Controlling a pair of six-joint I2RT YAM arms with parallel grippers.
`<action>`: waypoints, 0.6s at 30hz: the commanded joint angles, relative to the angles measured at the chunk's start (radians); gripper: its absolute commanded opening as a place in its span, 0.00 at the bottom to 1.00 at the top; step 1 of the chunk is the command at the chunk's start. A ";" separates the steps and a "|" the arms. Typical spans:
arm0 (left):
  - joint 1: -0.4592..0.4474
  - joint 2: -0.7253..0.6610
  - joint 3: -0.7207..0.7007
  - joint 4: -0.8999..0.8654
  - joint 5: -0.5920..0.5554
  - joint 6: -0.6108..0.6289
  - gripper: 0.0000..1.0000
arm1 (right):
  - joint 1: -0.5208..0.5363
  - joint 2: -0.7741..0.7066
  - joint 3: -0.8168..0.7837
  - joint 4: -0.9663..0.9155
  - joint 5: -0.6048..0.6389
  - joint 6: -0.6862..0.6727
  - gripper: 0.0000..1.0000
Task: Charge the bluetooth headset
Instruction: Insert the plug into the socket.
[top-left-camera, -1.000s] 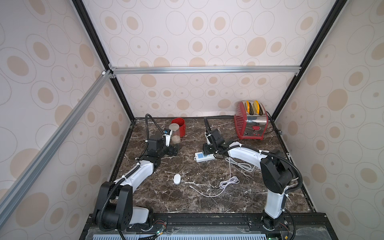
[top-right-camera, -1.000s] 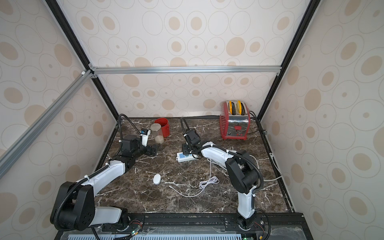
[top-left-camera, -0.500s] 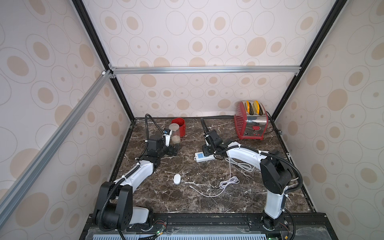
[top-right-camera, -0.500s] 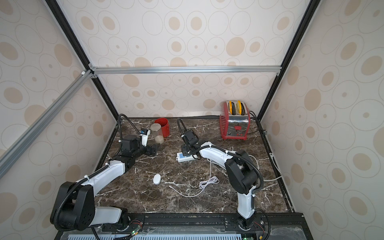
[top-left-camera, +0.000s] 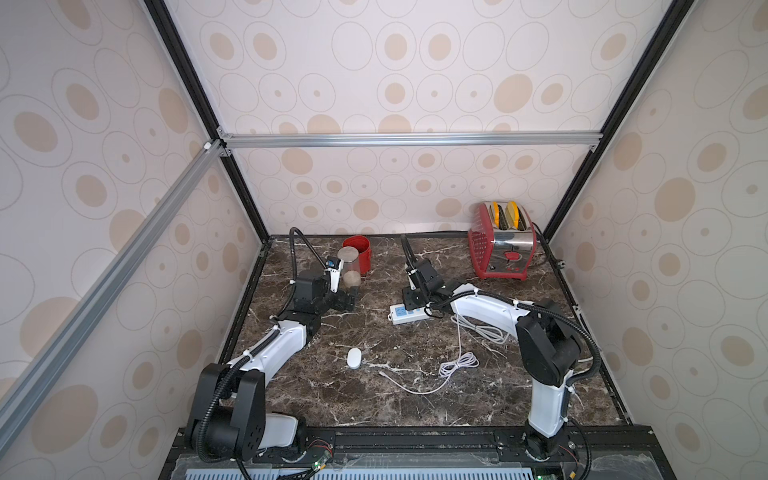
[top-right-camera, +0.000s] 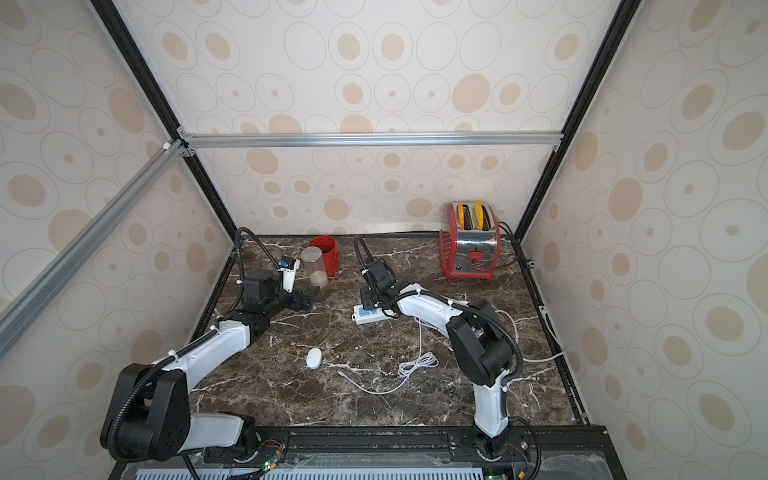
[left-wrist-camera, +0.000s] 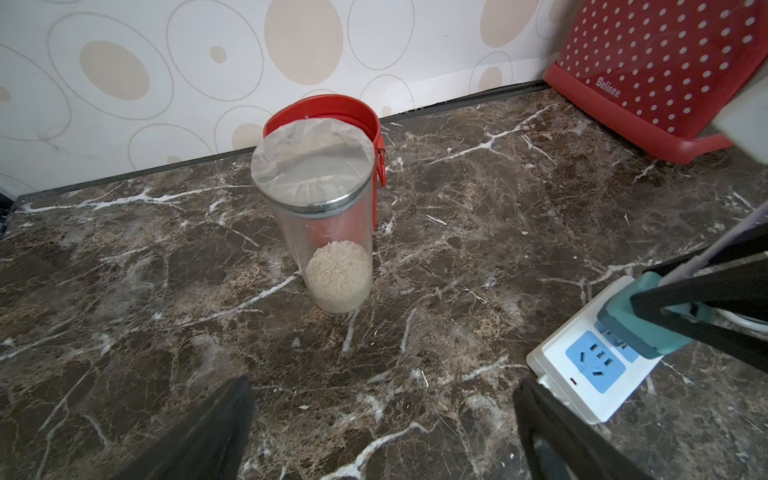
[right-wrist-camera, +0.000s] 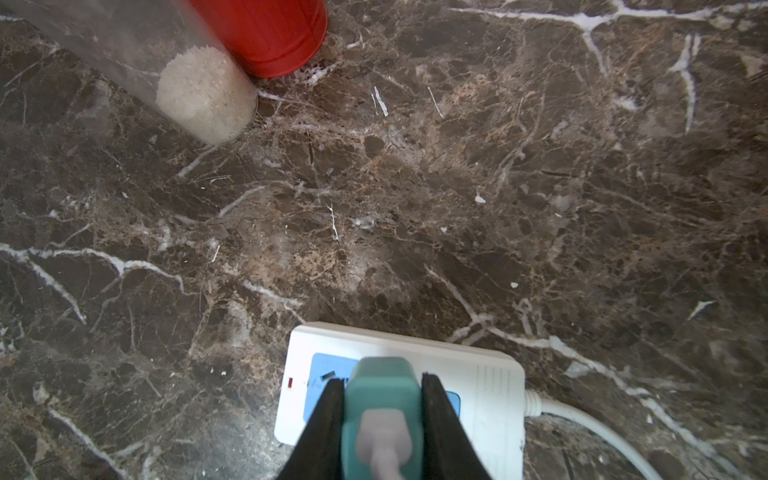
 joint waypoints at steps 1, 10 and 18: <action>0.008 -0.006 0.041 -0.012 0.000 0.014 0.99 | 0.006 0.013 0.009 -0.081 0.034 -0.029 0.00; 0.008 -0.006 0.042 -0.013 -0.001 0.016 0.99 | 0.006 0.021 0.012 -0.105 0.019 -0.035 0.00; 0.010 -0.005 0.042 -0.015 -0.001 0.015 0.99 | 0.016 0.046 0.018 -0.128 0.017 -0.059 0.00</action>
